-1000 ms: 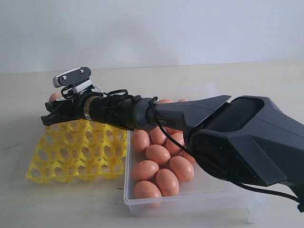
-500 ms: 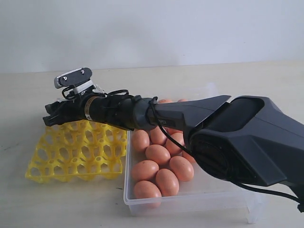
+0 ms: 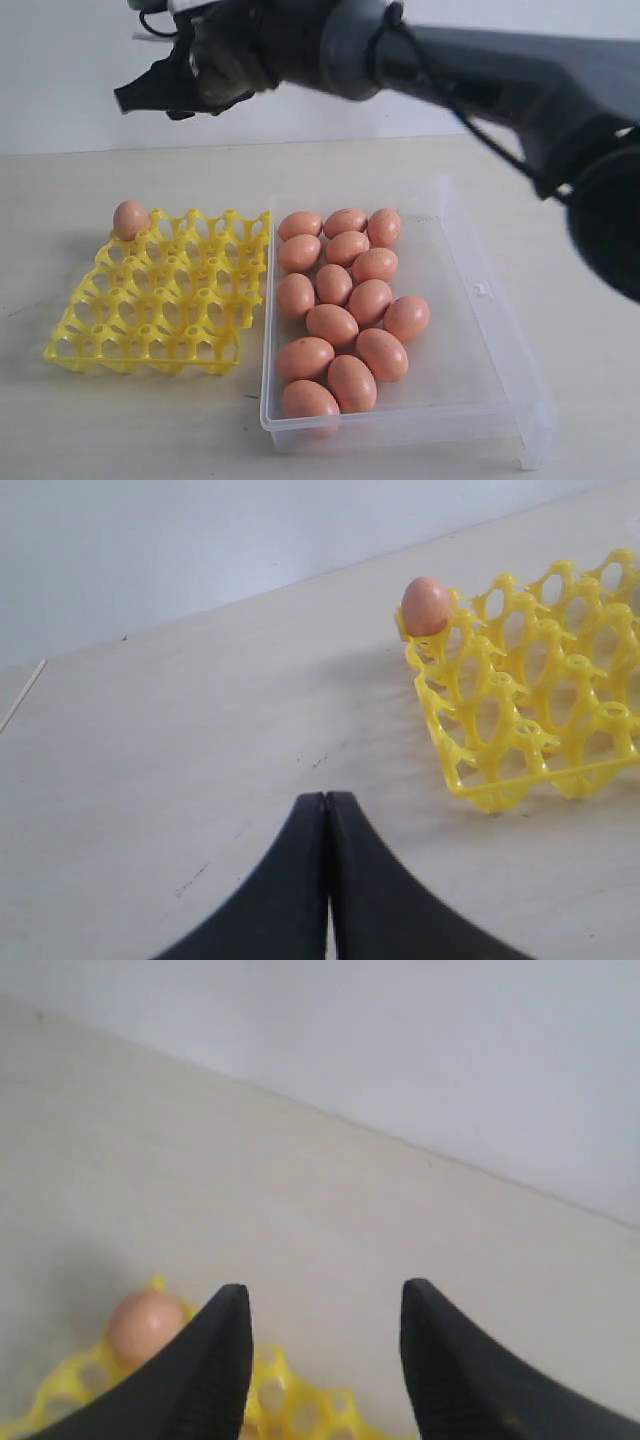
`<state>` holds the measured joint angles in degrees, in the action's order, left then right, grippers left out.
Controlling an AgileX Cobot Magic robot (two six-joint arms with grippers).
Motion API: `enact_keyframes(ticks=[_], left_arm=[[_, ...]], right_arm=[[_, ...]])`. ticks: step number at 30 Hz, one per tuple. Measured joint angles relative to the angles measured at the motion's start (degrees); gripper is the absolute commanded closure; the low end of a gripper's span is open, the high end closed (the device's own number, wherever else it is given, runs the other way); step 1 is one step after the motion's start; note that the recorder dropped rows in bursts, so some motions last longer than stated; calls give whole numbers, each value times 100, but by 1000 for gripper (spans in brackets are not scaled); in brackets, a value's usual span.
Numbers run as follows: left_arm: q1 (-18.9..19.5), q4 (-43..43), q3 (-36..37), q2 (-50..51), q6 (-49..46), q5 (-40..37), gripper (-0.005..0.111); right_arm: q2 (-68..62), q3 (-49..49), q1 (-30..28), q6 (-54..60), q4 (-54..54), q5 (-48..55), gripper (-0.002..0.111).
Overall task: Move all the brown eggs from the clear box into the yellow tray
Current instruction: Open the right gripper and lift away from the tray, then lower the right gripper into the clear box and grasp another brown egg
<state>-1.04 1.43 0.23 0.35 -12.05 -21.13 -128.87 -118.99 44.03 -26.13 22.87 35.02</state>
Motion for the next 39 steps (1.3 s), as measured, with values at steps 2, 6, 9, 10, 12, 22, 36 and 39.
enact_keyframes(ticks=[2,6,9,10,12,22,36,39], left_arm=[[0,0,0,0,0,0,107],[0,0,0,0,0,0,107],[0,0,0,0,0,0,107],[0,0,0,0,0,0,107],[0,0,0,0,0,0,107],[0,0,0,0,0,0,107],[0,0,0,0,0,0,107],[0,0,0,0,0,0,107]], right_arm=[[344,72,15,622,-435,861,63],[950,863,2,1145,-842,2531,63],[1291,1683,-46,1053,-909,2904,63],[1386,1912,-53,989,-909,2934,63],[1585,2441,-103,707,-894,2983,63],[1728,3443,-556,-1032,-568,2276,46],[1317,3454,-807,-1464,-777,2564,46],[1317,3467,-892,-1580,-881,2573,46]])
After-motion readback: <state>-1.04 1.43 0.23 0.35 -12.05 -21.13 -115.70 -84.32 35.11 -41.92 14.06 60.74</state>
